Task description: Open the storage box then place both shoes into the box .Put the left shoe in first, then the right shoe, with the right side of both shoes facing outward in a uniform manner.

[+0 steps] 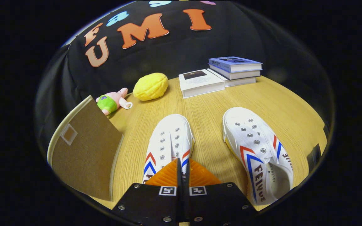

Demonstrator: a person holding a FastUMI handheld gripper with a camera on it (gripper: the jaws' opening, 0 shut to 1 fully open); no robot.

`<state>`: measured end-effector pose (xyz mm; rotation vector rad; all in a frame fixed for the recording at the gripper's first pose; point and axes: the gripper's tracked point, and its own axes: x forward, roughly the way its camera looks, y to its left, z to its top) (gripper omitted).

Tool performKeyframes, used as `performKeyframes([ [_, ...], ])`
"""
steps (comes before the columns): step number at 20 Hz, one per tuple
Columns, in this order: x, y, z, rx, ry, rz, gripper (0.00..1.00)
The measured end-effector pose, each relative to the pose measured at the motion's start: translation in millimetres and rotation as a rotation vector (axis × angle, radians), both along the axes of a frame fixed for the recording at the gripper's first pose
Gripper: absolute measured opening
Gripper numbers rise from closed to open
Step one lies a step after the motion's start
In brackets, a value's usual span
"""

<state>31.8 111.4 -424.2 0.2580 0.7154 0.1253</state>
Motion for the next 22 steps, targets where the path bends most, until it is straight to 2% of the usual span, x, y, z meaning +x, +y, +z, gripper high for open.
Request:
performKeyframes([
  [2,0.6,3.0,4.9,0.048,0.016,-0.01,0.01],
  [5,3.1,2.2,13.6,0.034,-0.018,-0.03,0.01],
  [9,3.7,11.5,37.1,0.083,-0.043,-0.032,0.0],
  [13,7.8,21.1,76.0,0.104,-0.098,-0.031,0.0],
  [17,13.4,42.3,123.2,0.177,-0.15,-0.027,0.0],
  [22,14.0,90.8,174.1,0.253,-0.195,0.015,0.0],
])
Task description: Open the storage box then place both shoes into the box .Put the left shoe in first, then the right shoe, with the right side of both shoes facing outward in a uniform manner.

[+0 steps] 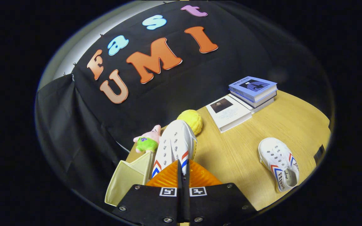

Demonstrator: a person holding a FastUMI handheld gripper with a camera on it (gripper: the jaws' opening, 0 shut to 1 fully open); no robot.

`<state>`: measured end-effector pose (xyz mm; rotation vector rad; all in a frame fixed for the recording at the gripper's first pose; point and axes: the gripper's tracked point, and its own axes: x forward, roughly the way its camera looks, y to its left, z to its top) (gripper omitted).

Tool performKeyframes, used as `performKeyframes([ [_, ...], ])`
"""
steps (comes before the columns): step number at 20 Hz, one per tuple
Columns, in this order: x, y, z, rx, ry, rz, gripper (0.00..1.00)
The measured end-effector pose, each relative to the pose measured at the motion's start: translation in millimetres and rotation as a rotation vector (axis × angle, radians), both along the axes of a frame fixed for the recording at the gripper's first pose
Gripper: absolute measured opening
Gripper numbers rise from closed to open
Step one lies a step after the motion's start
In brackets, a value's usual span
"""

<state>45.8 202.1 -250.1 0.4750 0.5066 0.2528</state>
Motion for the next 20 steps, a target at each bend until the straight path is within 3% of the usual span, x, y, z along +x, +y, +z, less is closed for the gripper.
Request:
performKeyframes([
  [6,-9.3,81.7,26.2,0.025,-0.044,0.084,0.0],
  [13,-23.5,167.8,-1.1,0.0,-0.007,0.175,0.0],
  [20,-45.6,183.5,-27.2,-0.044,0.013,0.197,0.0],
])
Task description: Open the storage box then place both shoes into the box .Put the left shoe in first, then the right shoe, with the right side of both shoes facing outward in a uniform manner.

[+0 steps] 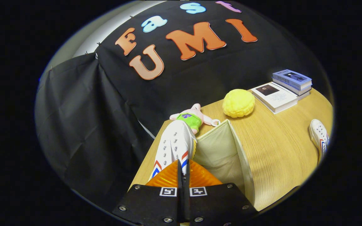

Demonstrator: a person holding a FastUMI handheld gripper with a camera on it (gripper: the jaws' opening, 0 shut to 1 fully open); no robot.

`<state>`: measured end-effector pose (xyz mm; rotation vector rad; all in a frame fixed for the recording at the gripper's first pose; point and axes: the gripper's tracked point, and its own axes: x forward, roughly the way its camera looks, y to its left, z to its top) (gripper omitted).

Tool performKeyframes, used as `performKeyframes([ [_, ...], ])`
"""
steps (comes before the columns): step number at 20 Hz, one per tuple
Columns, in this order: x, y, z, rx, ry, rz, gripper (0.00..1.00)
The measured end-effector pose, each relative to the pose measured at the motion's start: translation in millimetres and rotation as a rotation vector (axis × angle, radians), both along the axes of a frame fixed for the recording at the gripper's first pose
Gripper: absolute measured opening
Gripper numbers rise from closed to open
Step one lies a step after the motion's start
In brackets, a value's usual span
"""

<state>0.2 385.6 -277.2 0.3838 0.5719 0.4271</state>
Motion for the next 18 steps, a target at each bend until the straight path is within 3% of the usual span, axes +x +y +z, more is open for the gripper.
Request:
performKeyframes([
  [6,-17.5,5.7,-5.7,-0.002,0.029,0.012,0.02],
  [8,-23.3,9.0,-9.0,-0.05,0.029,0.046,0.03],
  [9,-27.3,12.0,-9.9,-0.068,0.029,0.073,0.08],
  [10,-28.0,10.9,-5.6,-0.086,0.005,0.085,0.14],
  [13,-23.4,5.3,12.0,-0.147,-0.099,0.086,0.97],
  [18,-19.9,-17.7,29.0,-0.185,-0.15,0.073,0.98],
])
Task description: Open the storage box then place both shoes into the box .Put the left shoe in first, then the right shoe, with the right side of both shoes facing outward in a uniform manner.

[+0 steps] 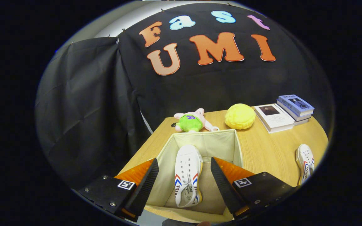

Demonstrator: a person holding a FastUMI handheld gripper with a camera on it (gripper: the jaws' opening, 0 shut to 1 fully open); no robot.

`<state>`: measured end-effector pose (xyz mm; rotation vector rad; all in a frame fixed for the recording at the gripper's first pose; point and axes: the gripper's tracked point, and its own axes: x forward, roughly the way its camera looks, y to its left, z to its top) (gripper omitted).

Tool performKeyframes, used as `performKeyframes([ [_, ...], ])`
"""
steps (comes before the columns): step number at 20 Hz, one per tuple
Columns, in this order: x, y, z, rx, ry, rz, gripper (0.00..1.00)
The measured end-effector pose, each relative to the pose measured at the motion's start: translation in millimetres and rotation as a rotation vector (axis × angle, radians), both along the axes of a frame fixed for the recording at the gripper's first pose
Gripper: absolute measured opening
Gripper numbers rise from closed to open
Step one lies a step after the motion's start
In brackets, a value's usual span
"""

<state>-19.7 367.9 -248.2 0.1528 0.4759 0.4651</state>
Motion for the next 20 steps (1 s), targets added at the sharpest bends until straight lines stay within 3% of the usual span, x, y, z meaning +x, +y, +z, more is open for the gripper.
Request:
performKeyframes([
  [7,19.6,-73.8,4.8,-0.019,-0.022,-0.074,0.99],
  [20,42.3,-280.1,-53.4,-0.151,0.022,-0.298,0.99],
])
